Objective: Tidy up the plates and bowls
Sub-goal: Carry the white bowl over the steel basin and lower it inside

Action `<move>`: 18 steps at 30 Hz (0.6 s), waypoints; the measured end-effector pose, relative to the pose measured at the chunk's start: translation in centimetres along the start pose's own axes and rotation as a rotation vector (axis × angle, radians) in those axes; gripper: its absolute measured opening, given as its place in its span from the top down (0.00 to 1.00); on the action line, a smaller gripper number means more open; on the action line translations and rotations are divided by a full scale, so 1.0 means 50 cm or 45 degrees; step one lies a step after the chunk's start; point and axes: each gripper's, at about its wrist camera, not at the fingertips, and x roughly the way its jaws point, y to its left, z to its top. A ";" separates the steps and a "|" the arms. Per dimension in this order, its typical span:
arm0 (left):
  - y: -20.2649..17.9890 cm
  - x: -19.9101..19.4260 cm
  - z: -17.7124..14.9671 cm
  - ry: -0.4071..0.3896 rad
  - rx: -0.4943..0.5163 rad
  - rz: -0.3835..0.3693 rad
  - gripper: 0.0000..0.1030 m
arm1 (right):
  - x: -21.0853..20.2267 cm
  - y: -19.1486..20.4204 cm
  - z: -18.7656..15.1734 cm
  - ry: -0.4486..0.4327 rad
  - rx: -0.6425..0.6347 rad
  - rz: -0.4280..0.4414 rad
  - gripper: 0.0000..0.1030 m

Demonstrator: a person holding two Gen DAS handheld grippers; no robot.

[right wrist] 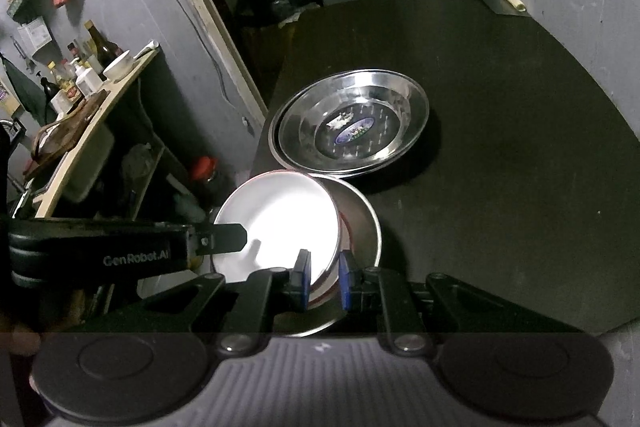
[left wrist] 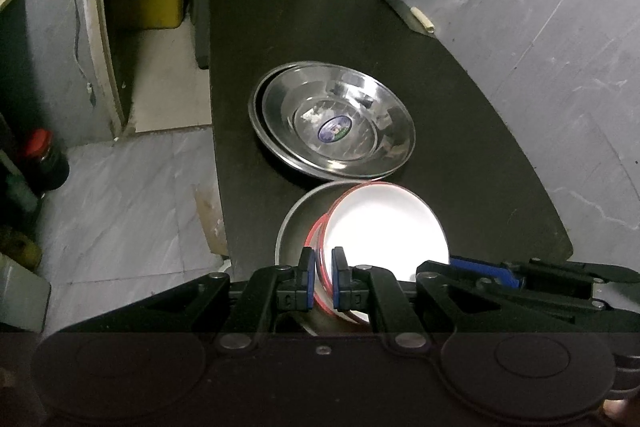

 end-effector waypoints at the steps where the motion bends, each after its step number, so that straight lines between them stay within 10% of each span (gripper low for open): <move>1: 0.000 0.002 -0.001 0.004 -0.002 0.002 0.92 | 0.001 0.001 0.000 0.004 0.000 -0.001 0.84; 18: 0.000 0.017 -0.003 0.030 -0.022 0.007 0.91 | 0.009 0.000 0.000 0.028 0.006 0.001 0.84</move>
